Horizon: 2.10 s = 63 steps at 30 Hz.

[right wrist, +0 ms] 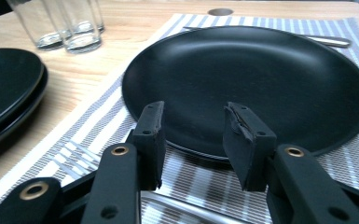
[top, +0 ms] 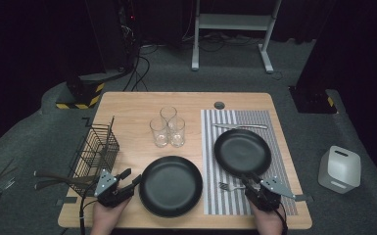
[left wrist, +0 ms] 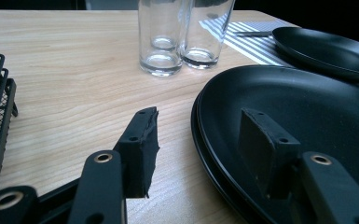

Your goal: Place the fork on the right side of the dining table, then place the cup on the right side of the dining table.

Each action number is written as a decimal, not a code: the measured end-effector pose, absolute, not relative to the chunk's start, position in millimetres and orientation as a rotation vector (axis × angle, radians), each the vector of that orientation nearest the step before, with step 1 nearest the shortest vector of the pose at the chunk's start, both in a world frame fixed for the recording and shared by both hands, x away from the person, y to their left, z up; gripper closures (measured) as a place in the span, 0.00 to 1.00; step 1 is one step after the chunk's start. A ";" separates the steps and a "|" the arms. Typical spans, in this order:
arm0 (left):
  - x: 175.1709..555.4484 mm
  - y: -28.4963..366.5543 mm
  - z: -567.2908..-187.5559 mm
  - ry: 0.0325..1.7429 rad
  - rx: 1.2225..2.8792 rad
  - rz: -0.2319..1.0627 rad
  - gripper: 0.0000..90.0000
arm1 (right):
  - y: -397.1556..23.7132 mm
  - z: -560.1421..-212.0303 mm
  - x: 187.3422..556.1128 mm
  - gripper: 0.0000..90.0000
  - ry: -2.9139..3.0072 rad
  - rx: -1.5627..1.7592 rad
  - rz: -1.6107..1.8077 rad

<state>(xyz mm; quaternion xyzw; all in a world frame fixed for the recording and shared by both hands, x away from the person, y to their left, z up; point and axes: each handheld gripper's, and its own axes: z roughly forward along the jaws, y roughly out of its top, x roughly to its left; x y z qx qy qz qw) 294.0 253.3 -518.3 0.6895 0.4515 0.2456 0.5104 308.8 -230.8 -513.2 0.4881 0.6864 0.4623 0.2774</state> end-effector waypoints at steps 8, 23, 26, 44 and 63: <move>294.4 253.7 -518.8 1.089 1.658 0.589 0.53 | -209.1 -510.1 313.0 0.64 1.907 1.245 1.245; 296.0 250.8 -521.2 1.090 1.684 0.601 0.55 | -172.9 -505.6 322.9 0.57 1.998 1.154 1.214; 296.0 250.2 -521.3 1.092 1.683 0.603 0.55 | -168.1 -503.9 325.1 0.56 2.014 1.163 1.222; 297.9 247.8 -519.9 1.078 1.705 0.607 0.53 | -143.6 -489.6 341.6 0.47 2.036 1.181 1.242; 299.2 247.0 -521.3 1.095 1.712 0.593 0.50 | -122.3 -469.4 352.1 0.39 2.039 1.091 1.248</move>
